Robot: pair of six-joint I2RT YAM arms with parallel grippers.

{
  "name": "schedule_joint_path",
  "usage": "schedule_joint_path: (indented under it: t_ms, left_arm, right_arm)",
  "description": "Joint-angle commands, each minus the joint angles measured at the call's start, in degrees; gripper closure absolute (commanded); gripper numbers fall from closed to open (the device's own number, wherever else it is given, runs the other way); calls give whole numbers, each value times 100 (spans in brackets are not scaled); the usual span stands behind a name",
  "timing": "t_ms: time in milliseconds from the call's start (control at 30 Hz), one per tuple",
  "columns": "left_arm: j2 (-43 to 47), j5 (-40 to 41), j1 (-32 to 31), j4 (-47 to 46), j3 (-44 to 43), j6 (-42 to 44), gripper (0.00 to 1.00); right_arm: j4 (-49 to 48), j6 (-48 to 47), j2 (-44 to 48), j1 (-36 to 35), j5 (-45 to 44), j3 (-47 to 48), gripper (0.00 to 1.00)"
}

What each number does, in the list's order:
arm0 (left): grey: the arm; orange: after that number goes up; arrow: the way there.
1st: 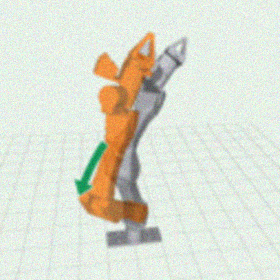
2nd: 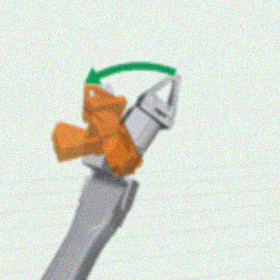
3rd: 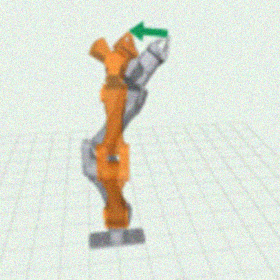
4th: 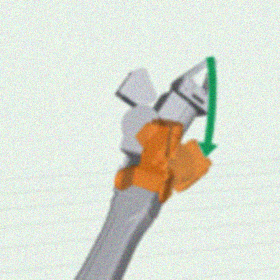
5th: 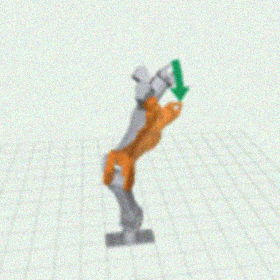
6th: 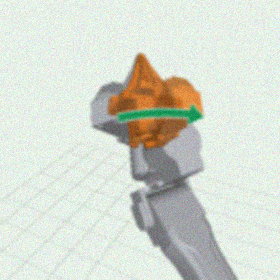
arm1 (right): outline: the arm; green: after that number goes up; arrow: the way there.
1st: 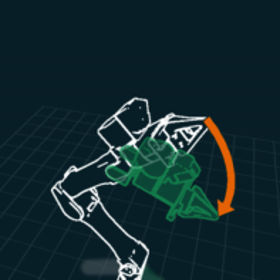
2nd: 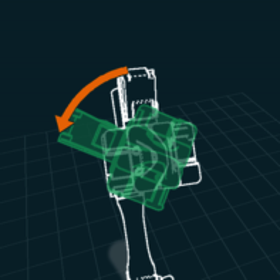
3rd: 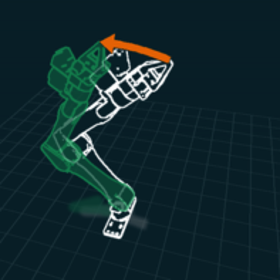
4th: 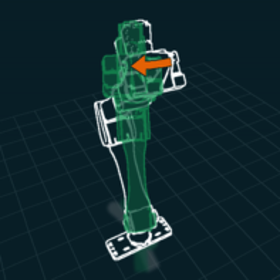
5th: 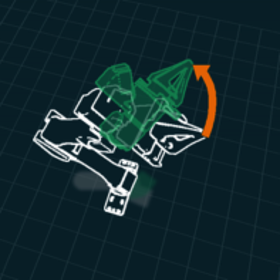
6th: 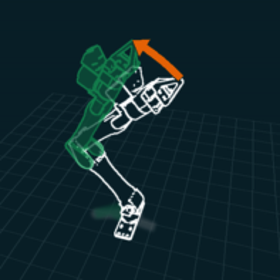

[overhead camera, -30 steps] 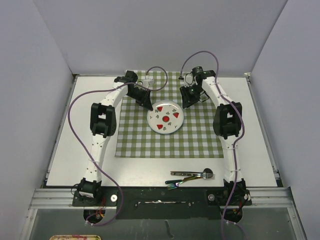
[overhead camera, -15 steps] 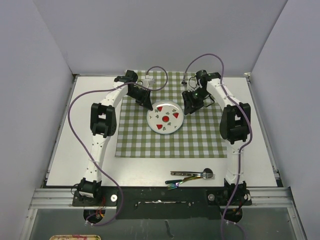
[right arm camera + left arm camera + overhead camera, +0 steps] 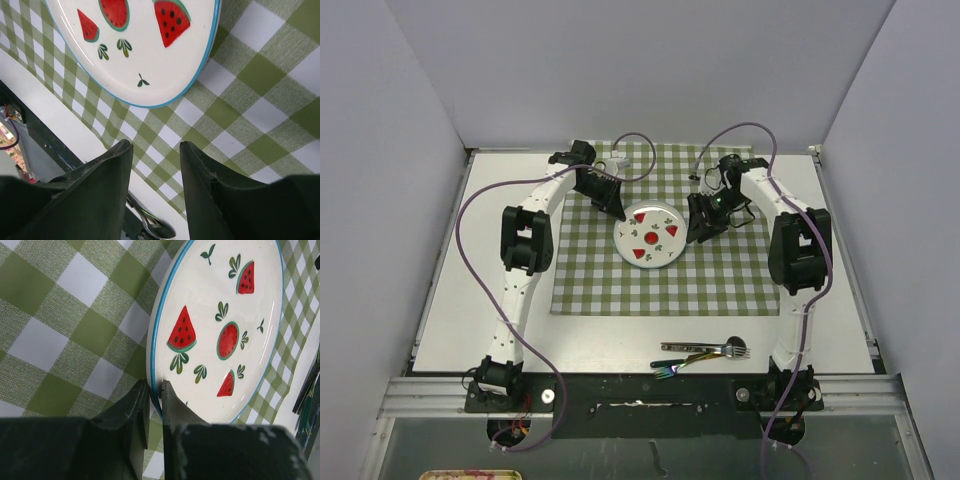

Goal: Set the dinner table for one person
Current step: Place the plate on the napkin.

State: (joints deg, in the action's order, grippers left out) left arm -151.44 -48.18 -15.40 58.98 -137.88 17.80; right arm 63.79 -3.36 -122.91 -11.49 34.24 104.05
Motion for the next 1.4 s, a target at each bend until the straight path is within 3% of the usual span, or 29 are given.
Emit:
schedule_joint_path:
  t_ms: [0,267,1367]
  left_arm:
    - [141,177,-15,-101,-169,390,100]
    - [176,203,-42,-81,-169,386,100]
    - [295,254,-106,4,-129,423,100]
  right_arm:
    - [-762,465,656,109,518,-639,56]
    - [-2142,1267,1045,94,778,-1897,55]
    - [-2789,1617,461,-135,782,-2065,61]
